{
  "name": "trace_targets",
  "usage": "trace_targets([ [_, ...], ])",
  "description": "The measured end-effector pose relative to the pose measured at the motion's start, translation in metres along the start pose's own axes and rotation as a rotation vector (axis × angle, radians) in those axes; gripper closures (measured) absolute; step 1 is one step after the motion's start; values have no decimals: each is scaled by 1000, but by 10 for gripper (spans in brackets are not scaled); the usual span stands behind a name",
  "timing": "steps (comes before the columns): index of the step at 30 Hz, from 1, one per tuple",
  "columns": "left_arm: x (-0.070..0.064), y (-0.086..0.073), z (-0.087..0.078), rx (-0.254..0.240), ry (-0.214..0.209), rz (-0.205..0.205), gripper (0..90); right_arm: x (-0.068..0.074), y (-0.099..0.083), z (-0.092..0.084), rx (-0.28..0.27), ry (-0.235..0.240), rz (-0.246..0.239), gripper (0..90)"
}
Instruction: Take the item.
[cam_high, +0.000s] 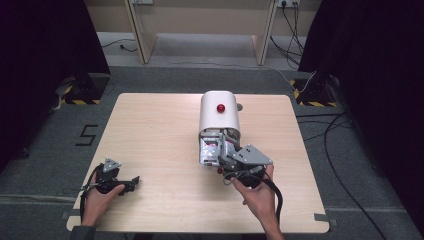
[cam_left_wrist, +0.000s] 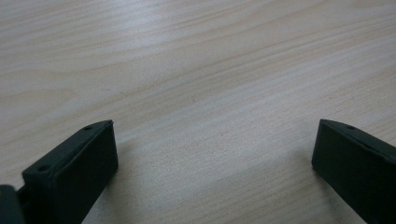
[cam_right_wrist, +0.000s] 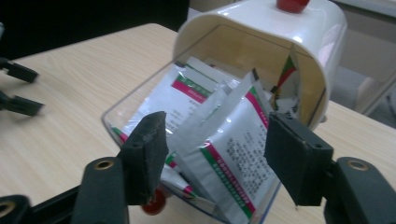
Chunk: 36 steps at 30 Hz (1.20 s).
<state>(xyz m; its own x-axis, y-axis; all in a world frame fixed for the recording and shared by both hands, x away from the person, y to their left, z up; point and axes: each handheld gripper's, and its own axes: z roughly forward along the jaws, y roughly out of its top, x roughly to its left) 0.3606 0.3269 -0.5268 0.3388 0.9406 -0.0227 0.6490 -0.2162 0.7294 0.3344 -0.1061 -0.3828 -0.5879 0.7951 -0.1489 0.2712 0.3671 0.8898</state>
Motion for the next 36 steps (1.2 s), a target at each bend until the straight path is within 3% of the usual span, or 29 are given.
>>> trace_targets([
  [13, 0, 0, 0, 0, 0, 0, 0, -13, -2, -8, -7, -90, -21, 599],
  [22, 0, 0, 0, 3, 0, 3, 0, -18, -7, 9, -13, -86, -31, 709],
  [26, 0, 0, 0, 3, 1, 3, 0, -22, -8, 12, -35, -83, -40, 802],
  [29, 0, 0, 0, 3, 0, 3, 0, -24, -10, 10, -53, -79, -31, 856],
  [36, 0, 0, 0, 0, 0, 1, 0, -24, -10, -2, -88, -40, -30, 887],
])
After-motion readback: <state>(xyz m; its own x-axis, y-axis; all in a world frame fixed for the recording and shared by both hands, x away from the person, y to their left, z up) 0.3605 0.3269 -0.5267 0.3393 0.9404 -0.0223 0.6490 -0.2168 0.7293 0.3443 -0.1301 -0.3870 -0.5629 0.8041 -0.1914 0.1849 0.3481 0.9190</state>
